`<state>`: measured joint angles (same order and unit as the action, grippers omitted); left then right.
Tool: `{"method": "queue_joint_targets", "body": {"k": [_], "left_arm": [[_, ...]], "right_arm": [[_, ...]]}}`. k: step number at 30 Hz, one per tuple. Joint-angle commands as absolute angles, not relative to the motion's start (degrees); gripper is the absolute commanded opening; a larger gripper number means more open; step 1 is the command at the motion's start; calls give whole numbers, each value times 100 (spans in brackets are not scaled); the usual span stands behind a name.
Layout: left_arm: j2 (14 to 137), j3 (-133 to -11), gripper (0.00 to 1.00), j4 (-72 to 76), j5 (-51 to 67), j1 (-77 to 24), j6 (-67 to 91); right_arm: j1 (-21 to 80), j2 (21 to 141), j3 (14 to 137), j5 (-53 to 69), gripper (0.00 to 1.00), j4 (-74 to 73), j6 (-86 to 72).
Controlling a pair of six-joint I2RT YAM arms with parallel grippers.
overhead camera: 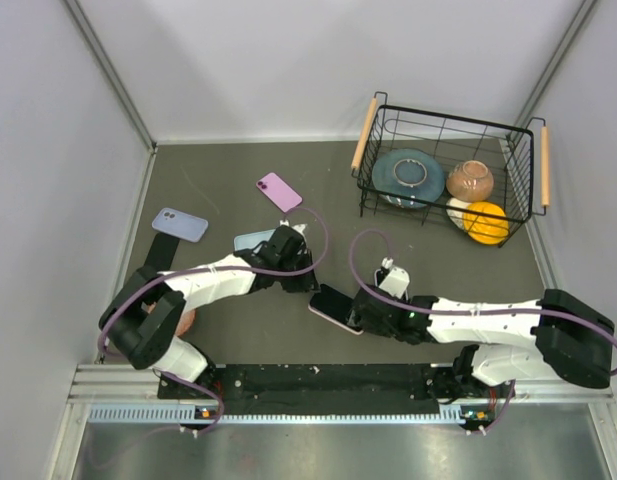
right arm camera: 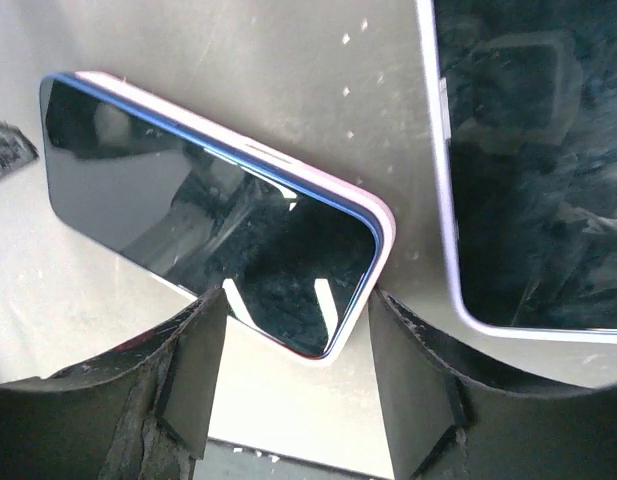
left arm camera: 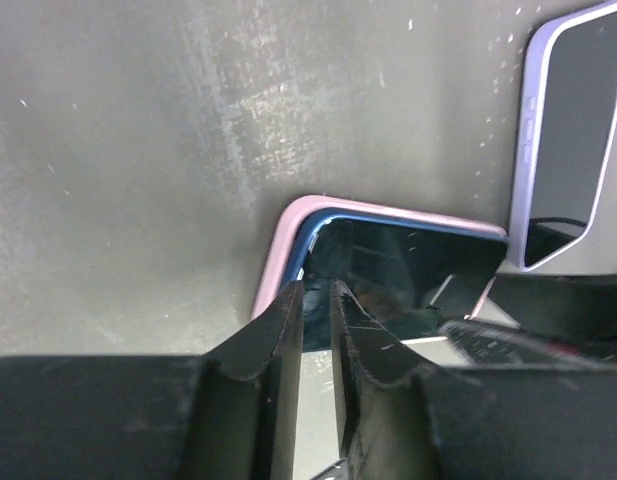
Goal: Put the phone into the phone case
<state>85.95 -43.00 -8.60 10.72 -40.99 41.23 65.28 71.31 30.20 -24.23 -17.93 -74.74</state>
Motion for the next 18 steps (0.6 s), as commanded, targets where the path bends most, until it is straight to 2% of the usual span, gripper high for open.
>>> {"method": "queue_joint_targets", "body": {"k": [1, 2, 7, 11, 14, 18], "left_arm": [[8280, -4921, 27, -1617, 791, -4131, 4008], [8236, -4957, 32, -1661, 765, -4096, 3990], [8078, -5028, 34, -1986, 642, -4025, 4008], [7727, -4799, 38, -2083, 589, -4025, 4034], [7498, -4597, 43, -2118, 598, -4025, 4148], [7208, -4193, 47, -1811, 782, -4017, 4472]], "right_arm": [[6688, 7041, 3129, -1855, 60, -1326, -7506], [6688, 7005, 3155, -1863, 62, -1449, -7497], [6688, 6575, 3068, -1890, 65, -1924, -7331], [6645, 6066, 3164, -1784, 70, -1986, -6165], [6391, 5863, 3234, -1653, 74, -1978, -5514], [5523, 5818, 3331, -854, 73, -1661, -4256]]}}
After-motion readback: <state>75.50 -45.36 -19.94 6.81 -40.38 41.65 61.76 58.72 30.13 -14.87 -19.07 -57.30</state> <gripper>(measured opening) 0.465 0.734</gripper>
